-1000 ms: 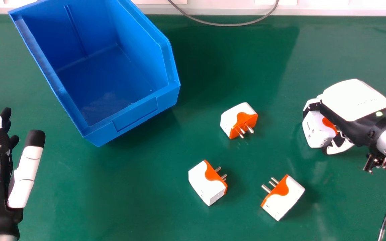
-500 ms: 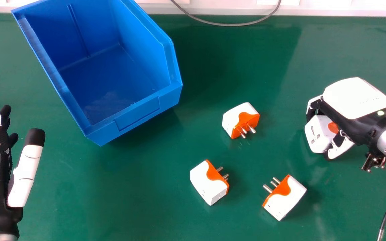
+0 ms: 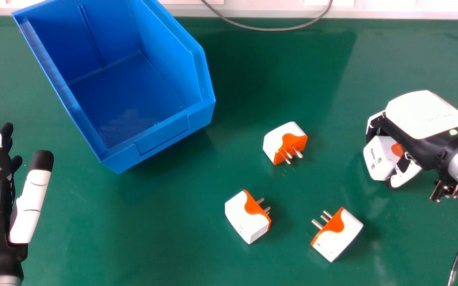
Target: Pick all objects and put in blue box
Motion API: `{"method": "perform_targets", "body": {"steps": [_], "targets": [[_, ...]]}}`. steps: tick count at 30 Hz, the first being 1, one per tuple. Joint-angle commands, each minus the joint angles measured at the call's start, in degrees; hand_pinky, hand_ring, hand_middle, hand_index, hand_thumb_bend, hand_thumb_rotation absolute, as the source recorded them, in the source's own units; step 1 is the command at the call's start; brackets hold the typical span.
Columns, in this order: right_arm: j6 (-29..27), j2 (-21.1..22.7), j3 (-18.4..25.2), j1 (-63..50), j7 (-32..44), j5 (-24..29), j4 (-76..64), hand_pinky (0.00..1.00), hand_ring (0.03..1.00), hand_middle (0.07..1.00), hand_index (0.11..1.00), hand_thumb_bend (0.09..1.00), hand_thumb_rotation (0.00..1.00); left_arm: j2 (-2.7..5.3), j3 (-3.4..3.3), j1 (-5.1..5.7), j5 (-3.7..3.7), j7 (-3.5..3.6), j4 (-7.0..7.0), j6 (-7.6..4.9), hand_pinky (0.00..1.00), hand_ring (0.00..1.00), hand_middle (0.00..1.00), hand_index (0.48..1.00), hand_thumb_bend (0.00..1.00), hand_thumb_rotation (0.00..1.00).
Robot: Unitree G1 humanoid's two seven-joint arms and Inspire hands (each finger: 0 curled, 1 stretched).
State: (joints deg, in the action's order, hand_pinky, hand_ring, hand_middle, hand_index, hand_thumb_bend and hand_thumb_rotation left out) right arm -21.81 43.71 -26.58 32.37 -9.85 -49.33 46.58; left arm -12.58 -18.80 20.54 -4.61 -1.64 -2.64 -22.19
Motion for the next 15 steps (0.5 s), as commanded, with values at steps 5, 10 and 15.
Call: {"method": "perform_targets", "body": {"steps": [5,10,15], "targets": [[0.5,2.0,2.2,-0.4,1.1,1.5,-4.7,0.38,0.447,0.519,0.508,0.493,0.0,-0.67,-0.43,-0.07,-0.52,-0.3,-0.48,-1.02,0.95,1.0,1.0,1.0,0.77,0.99],[0.3,3.9,6.1,-3.1,4.9,4.6,-13.4,0.38,0.447,0.524,0.516,0.492,0.0,-0.74,-0.31,-0.41,-0.83,-0.4,-0.45,-0.72,0.95,1.0,1.0,1.0,0.75,0.99],[-0.8,5.3,12.0,-7.8,8.7,9.6,-28.5,0.37,0.447,0.525,0.518,0.492,0.0,-0.72,-0.22,-1.51,-1.0,-0.61,0.77,-0.58,0.95,1.0,1.0,1.0,0.75,0.99]]}}
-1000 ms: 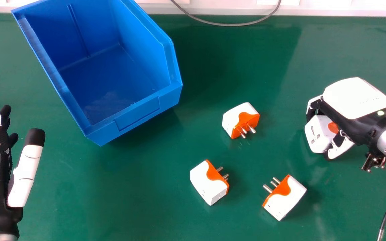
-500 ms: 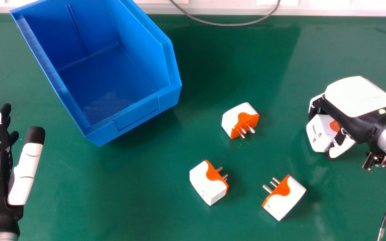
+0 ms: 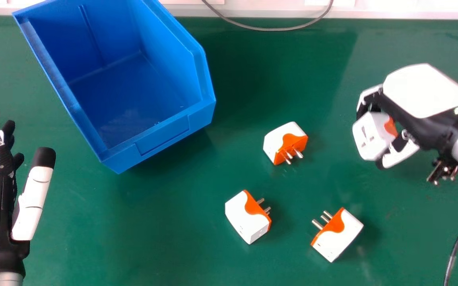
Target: Pick all objects and put in blue box
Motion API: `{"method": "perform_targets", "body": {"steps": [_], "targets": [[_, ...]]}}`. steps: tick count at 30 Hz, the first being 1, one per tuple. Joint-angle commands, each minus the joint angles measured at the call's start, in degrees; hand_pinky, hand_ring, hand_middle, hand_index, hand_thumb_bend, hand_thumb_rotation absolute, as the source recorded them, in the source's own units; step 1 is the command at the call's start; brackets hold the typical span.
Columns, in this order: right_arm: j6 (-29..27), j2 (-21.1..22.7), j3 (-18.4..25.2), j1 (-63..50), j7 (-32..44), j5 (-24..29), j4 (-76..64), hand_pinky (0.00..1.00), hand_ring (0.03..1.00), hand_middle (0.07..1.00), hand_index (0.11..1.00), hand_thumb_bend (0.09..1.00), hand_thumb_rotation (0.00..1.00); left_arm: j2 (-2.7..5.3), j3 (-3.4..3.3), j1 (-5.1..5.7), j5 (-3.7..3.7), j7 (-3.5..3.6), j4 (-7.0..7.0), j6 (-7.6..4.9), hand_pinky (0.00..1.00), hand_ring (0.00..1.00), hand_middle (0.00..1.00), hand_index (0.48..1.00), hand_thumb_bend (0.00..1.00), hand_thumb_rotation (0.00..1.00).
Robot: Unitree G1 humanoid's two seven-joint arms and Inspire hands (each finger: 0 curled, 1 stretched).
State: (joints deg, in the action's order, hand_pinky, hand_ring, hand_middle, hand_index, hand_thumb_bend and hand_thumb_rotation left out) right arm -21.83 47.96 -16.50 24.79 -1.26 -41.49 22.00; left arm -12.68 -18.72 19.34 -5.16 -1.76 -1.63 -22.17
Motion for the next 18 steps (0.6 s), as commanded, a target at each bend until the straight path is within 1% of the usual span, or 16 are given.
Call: {"method": "perform_targets", "body": {"steps": [1,5,8,10,12,14,16,18], "targets": [[-1.2,0.9,2.7,-0.9,0.5,2.3,-6.5,0.37,0.447,0.525,0.518,0.492,0.0,-0.59,-0.22,-0.63,-0.54,-0.58,0.01,-0.56,0.95,1.0,1.0,1.0,0.75,0.99],[-2.6,-0.8,4.3,-2.0,3.2,4.4,-15.4,0.37,0.45,0.528,0.525,0.491,0.0,-0.43,0.02,-1.54,-0.77,-0.86,0.81,-0.64,0.95,1.0,1.0,1.0,0.74,0.99],[-3.5,-3.3,3.7,-1.8,5.4,5.0,-20.3,0.37,0.46,0.533,0.527,0.49,0.0,-0.21,0.28,-2.4,-1.11,-1.17,1.46,-0.56,0.96,1.0,1.0,1.0,0.74,0.99],[-3.9,-5.5,2.8,-1.3,6.6,5.0,-22.7,0.36,0.466,0.535,0.525,0.49,0.0,-0.14,0.47,-2.93,-1.2,-1.4,2.06,-0.65,0.96,1.0,1.0,1.0,0.73,0.99],[-4.7,-8.0,1.8,-0.4,7.4,4.8,-23.8,0.36,0.471,0.535,0.523,0.49,0.0,-0.05,0.71,-3.47,-1.37,-1.75,2.66,-0.73,0.96,1.0,1.0,1.0,0.73,0.99],[-5.8,-10.7,0.6,0.9,7.7,4.5,-23.5,0.36,0.473,0.535,0.524,0.49,0.0,0.14,0.98,-3.84,-1.76,-2.14,3.12,-0.85,0.96,1.0,1.0,1.0,0.72,0.99],[-7.2,-13.1,-0.3,2.1,7.2,4.0,-22.6,0.36,0.471,0.532,0.528,0.49,0.0,0.27,1.17,-4.12,-1.98,-2.45,3.59,-1.05,0.96,1.0,1.0,1.0,0.72,0.99],[-8.7,-15.5,-1.1,3.3,6.1,3.4,-21.1,0.36,0.465,0.528,0.54,0.489,0.0,0.29,1.38,-4.42,-2.06,-2.77,4.11,-1.21,0.96,1.0,1.0,1.0,0.72,0.99]]}}
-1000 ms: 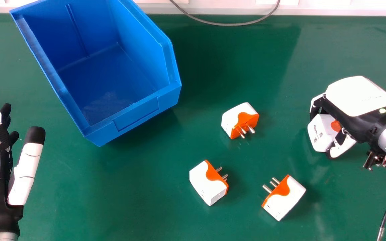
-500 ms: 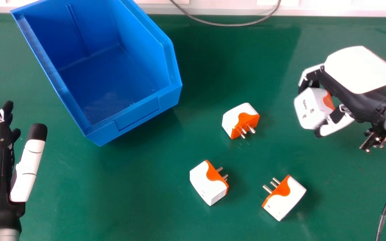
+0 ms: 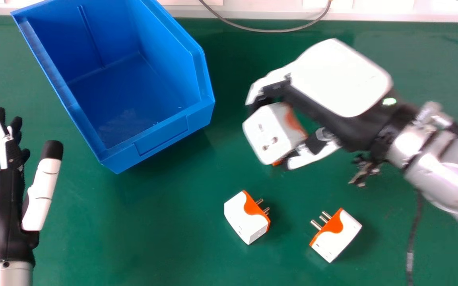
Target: Pick all objects and put in blue box
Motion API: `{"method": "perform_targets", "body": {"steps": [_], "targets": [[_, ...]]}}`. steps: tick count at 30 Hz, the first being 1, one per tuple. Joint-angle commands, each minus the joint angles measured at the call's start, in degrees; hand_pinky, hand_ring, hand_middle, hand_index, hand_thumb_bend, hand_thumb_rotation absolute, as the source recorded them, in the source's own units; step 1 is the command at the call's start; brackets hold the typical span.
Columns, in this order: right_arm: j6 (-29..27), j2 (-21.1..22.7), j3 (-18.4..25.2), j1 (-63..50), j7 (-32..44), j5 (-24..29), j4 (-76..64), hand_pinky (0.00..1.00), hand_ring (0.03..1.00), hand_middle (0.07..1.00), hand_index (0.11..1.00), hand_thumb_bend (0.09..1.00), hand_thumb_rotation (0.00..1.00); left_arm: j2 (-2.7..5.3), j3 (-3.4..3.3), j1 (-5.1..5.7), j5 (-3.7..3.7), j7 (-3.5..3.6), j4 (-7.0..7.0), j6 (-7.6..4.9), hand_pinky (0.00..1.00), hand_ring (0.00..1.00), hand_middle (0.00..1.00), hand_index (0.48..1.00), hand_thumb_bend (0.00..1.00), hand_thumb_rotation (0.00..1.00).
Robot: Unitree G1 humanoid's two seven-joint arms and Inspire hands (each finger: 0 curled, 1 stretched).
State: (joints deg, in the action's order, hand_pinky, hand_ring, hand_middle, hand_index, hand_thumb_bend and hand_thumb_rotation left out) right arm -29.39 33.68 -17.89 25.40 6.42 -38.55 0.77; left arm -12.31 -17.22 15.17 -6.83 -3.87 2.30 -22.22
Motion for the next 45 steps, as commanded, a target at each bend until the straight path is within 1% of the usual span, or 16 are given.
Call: {"method": "perform_targets", "body": {"steps": [1,5,10,13,16,17,20,23,28,31,34,36,39,42,43,45], "targets": [[-1.7,-2.4,-0.2,3.2,-2.1,0.0,1.0,0.36,0.464,0.528,0.543,0.489,0.0,-0.07,-0.01,-0.33,-0.38,-0.81,0.4,-1.27,0.96,1.0,1.0,1.0,0.72,0.98],[-3.2,-6.0,-1.3,4.6,-3.8,-1.4,3.7,0.34,0.454,0.52,0.551,0.489,0.0,0.04,0.1,-0.25,-0.14,-1.03,0.41,-1.43,0.96,1.0,1.0,1.0,0.72,0.99],[-2.2,-10.9,-2.8,5.7,-5.3,-3.2,5.6,0.34,0.444,0.515,0.552,0.489,0.0,0.32,0.33,-0.13,-0.04,-1.22,0.14,-1.3,0.96,1.0,1.0,1.0,0.72,0.98],[-0.4,-14.2,-3.7,6.7,-5.7,-4.2,7.1,0.3,0.426,0.505,0.561,0.485,0.0,0.45,0.34,0.07,0.19,-1.18,-0.15,-1.27,0.97,1.0,1.0,1.0,0.72,0.98],[1.4,-17.3,-4.5,8.1,-5.9,-4.7,9.2,0.29,0.414,0.491,0.564,0.484,0.0,0.57,0.39,0.31,0.08,-1.23,-0.66,-1.0,0.97,1.0,1.0,1.0,0.73,0.98],[2.6,-18.8,-4.9,8.9,-5.8,-4.9,10.3,0.29,0.413,0.486,0.563,0.484,0.0,0.51,0.39,0.3,0.05,-1.22,-0.6,-0.98,0.97,1.0,1.0,1.0,0.72,0.98],[5.0,-21.6,-5.9,10.8,-6.0,-5.4,12.8,0.3,0.419,0.484,0.564,0.486,0.0,0.52,0.44,0.49,0.0,-1.23,-0.75,-1.04,0.97,1.0,1.0,1.0,0.72,0.98],[7.7,-24.4,-7.0,14.0,-6.3,-6.1,16.9,0.31,0.427,0.487,0.566,0.486,0.0,0.68,0.51,0.82,0.28,-1.1,-1.23,-0.98,0.97,1.0,1.0,1.0,0.73,0.98],[10.6,-27.8,-8.4,19.0,-7.3,-6.9,23.4,0.32,0.434,0.492,0.565,0.487,0.0,0.77,0.74,1.3,0.28,-1.32,-1.64,-1.23,0.97,1.0,1.0,1.0,0.73,0.98],[12.2,-30.0,-9.6,22.9,-9.3,-7.7,28.9,0.34,0.439,0.488,0.562,0.489,0.0,1.01,0.93,1.8,0.4,-1.38,-2.54,-1.06,0.97,1.0,1.0,1.0,0.73,0.98],[12.5,-31.3,-10.7,25.8,-11.5,-8.1,33.2,0.35,0.441,0.485,0.556,0.49,0.0,1.3,1.11,2.5,0.16,-1.49,-3.6,-0.78,0.97,1.0,1.0,1.0,0.74,0.98],[13.3,-33.4,-11.7,29.4,-13.8,-9.0,38.4,0.35,0.44,0.482,0.55,0.491,0.0,1.44,1.17,2.94,-0.04,-1.52,-4.19,-0.61,0.97,1.0,1.0,1.0,0.74,0.98],[13.9,-35.5,-12.6,33.2,-16.1,-9.4,44.0,0.35,0.439,0.479,0.55,0.491,0.0,1.66,1.2,3.55,-0.21,-1.48,-5.07,-0.29,0.97,1.0,1.0,1.0,0.74,0.98],[14.9,-38.0,-13.3,37.8,-17.9,-9.2,51.1,0.35,0.435,0.478,0.552,0.491,0.0,1.77,1.06,3.84,0.0,-1.28,-5.63,0.38,0.97,1.0,1.0,1.0,0.74,0.98],[15.4,-38.8,-13.5,39.3,-18.3,-9.0,53.4,0.35,0.432,0.478,0.542,0.492,0.0,1.84,1.07,4.03,-0.03,-1.24,-5.99,0.69,0.97,1.0,1.0,1.0,0.78,0.97],[16.5,-40.5,-13.8,42.2,-19.0,-8.8,57.6,0.35,0.431,0.478,0.54,0.492,0.0,2.14,1.33,4.7,-0.54,-1.34,-7.16,1.29,0.97,1.0,1.0,1.0,0.78,0.97]]}}
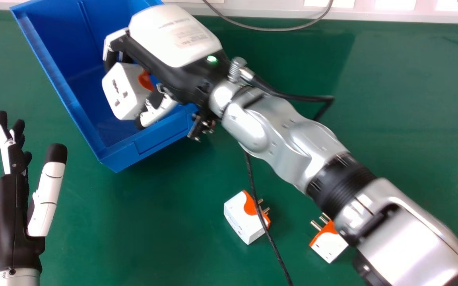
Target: Pick all objects and put in blue box
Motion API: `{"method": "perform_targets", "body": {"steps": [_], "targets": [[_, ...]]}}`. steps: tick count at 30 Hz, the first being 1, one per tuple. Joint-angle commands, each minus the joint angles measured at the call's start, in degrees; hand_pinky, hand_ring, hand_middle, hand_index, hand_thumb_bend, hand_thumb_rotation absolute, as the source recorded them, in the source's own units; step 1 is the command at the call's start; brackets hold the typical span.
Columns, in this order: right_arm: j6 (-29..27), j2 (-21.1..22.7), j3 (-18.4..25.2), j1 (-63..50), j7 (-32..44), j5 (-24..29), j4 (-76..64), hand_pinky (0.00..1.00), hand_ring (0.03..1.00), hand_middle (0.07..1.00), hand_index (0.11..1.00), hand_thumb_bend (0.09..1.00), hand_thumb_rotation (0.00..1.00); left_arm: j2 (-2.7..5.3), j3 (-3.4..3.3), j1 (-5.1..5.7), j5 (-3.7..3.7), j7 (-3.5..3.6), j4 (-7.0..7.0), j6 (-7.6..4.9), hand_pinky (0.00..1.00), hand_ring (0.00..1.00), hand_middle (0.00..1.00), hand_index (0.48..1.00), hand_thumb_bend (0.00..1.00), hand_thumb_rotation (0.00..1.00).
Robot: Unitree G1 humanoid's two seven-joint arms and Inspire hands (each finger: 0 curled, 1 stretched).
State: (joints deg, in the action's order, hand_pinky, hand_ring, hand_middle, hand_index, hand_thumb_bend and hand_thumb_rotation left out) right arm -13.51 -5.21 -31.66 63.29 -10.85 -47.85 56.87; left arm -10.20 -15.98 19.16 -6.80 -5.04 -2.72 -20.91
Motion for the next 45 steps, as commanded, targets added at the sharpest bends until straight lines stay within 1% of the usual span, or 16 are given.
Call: {"method": "perform_targets", "body": {"steps": [1,5,9,14,17,20,22,24,27,29,31,34,37,40,42,45], "targets": [[0.9,-2.1,-0.1,5.2,-2.0,0.7,2.9,0.36,0.431,0.476,0.535,0.494,0.0,0.15,0.19,0.95,-0.76,-0.23,-2.59,0.24,0.97,1.0,1.0,1.0,0.79,0.97],[2.7,-5.5,-0.3,8.7,-4.0,1.0,8.4,0.37,0.428,0.468,0.529,0.497,0.0,0.19,0.19,0.96,-0.9,-0.33,-2.68,0.59,0.96,1.0,1.0,1.0,0.77,0.97],[4.3,-7.5,-1.4,11.0,-5.7,0.5,12.0,0.36,0.428,0.472,0.53,0.496,0.0,0.56,0.42,1.18,-1.26,-0.55,-3.58,1.31,0.96,1.0,1.0,1.0,0.78,0.97],[7.1,-9.2,-2.3,12.9,-5.4,0.7,14.2,0.34,0.417,0.471,0.548,0.493,0.0,0.94,0.68,1.17,-1.44,-0.52,-4.4,2.11,0.96,1.0,1.0,1.0,0.8,0.97],[7.6,-9.6,-2.7,13.0,-6.2,0.9,15.0,0.33,0.41,0.47,0.556,0.491,0.0,1.15,1.01,1.4,-1.9,-0.7,-4.99,2.38,0.96,1.0,1.0,1.0,0.82,0.97],[7.5,-9.7,-3.2,12.7,-7.7,0.7,15.7,0.33,0.407,0.47,0.559,0.491,0.0,1.27,1.13,1.5,-1.92,-0.61,-5.32,2.57,0.96,1.0,1.0,1.0,0.82,0.97],[7.4,-9.9,-3.8,12.4,-9.4,0.4,16.1,0.33,0.406,0.47,0.556,0.491,0.0,1.43,1.23,1.5,-1.87,-0.6,-5.45,2.6,0.96,1.0,1.0,1.0,0.82,0.97],[7.1,-10.0,-4.2,12.0,-11.5,0.3,16.4,0.33,0.406,0.469,0.552,0.492,0.0,1.75,1.44,1.49,-2.0,-0.67,-5.64,2.64,0.96,1.0,1.0,1.0,0.82,0.97],[6.8,-10.2,-5.0,11.5,-15.2,0.0,16.6,0.34,0.409,0.471,0.542,0.494,0.0,2.19,1.73,1.43,-2.46,-0.93,-5.47,2.19,0.96,1.0,1.0,1.0,0.81,0.97],[6.6,-10.3,-5.9,11.3,-17.8,-0.5,16.8,0.35,0.413,0.473,0.536,0.495,0.0,2.36,1.87,1.3,-2.81,-1.08,-5.24,1.9,0.96,1.0,1.0,1.0,0.81,0.97],[6.5,-10.4,-6.9,11.4,-19.6,-1.1,16.9,0.35,0.417,0.474,0.53,0.495,0.0,2.49,2.01,1.18,-3.0,-1.17,-5.17,1.82,0.96,1.0,1.0,1.0,0.8,0.97],[6.9,-10.5,-8.2,12.0,-20.8,-1.7,17.3,0.36,0.419,0.473,0.527,0.495,0.0,2.6,2.23,1.0,-3.06,-1.43,-5.09,1.79,0.96,1.0,1.0,1.0,0.78,0.97],[6.8,-10.8,-8.3,12.3,-21.3,-1.5,17.3,0.35,0.416,0.469,0.529,0.494,0.0,2.8,2.45,0.81,-3.22,-1.77,-4.99,1.87,0.96,1.0,1.0,1.0,0.77,0.97],[6.5,-11.2,-8.6,12.0,-23.4,-1.6,17.1,0.35,0.415,0.468,0.53,0.494,0.0,2.96,2.69,0.64,-3.19,-1.89,-4.86,1.89,0.96,1.0,1.0,1.0,0.77,0.97],[5.6,-11.2,-8.8,11.6,-24.1,-1.6,17.0,0.35,0.415,0.469,0.536,0.493,0.0,3.11,2.88,0.66,-3.2,-1.92,-5.05,2.02,0.96,1.0,1.0,1.0,0.77,0.97],[4.1,-11.1,-9.3,10.9,-22.4,-1.5,17.3,0.35,0.418,0.472,0.538,0.492,0.0,3.25,3.11,0.75,-3.19,-1.98,-5.31,1.99,0.96,1.0,1.0,1.0,0.77,0.97]]}}
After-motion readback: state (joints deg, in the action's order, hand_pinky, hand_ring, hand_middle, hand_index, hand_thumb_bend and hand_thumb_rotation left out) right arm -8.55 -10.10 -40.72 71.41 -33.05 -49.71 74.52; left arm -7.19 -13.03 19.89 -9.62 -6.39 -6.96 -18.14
